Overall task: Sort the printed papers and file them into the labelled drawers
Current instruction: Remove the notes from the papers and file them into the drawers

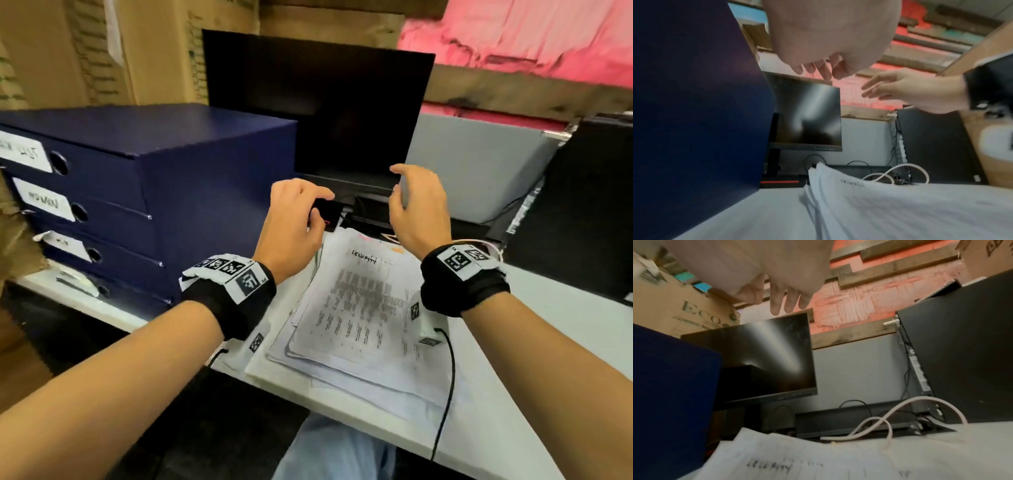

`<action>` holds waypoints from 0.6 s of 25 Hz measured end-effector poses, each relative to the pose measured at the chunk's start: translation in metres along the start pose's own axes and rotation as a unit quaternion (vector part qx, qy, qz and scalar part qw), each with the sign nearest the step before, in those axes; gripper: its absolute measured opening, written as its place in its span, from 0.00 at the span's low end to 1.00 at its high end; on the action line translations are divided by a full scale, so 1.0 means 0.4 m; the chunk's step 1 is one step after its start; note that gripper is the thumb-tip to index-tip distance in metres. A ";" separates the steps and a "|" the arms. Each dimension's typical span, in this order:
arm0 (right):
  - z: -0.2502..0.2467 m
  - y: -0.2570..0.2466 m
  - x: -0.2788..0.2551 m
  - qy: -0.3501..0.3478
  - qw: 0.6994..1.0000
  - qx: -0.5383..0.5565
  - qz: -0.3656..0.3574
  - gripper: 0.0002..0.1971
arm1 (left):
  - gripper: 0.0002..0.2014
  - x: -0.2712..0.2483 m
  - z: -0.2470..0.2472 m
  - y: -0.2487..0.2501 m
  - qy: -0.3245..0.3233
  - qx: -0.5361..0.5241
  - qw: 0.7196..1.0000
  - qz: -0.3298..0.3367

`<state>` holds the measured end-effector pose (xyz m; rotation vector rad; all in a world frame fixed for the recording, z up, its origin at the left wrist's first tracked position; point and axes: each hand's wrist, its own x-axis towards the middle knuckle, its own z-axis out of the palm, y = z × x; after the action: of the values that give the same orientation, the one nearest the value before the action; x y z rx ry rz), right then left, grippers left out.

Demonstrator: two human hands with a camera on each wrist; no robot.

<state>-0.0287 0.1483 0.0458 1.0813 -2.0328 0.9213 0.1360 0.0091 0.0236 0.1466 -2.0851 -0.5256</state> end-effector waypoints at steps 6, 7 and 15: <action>0.089 0.065 -0.073 -0.179 0.973 -0.108 0.098 0.18 | 0.17 0.042 0.199 -0.128 -0.186 0.112 0.969 -0.114; 0.110 0.072 -0.098 -0.250 0.954 -0.122 0.115 0.19 | 0.17 0.033 0.218 -0.143 -0.219 0.118 0.958 -0.140; 0.171 0.089 -0.143 -0.443 0.875 -0.056 0.188 0.37 | 0.23 -0.005 0.285 -0.148 -0.370 0.110 0.893 -0.230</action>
<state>-0.0486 0.1310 -0.0466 1.1850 -3.0920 0.4788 0.0361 -0.0086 -0.0552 0.6763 -2.8800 -0.6977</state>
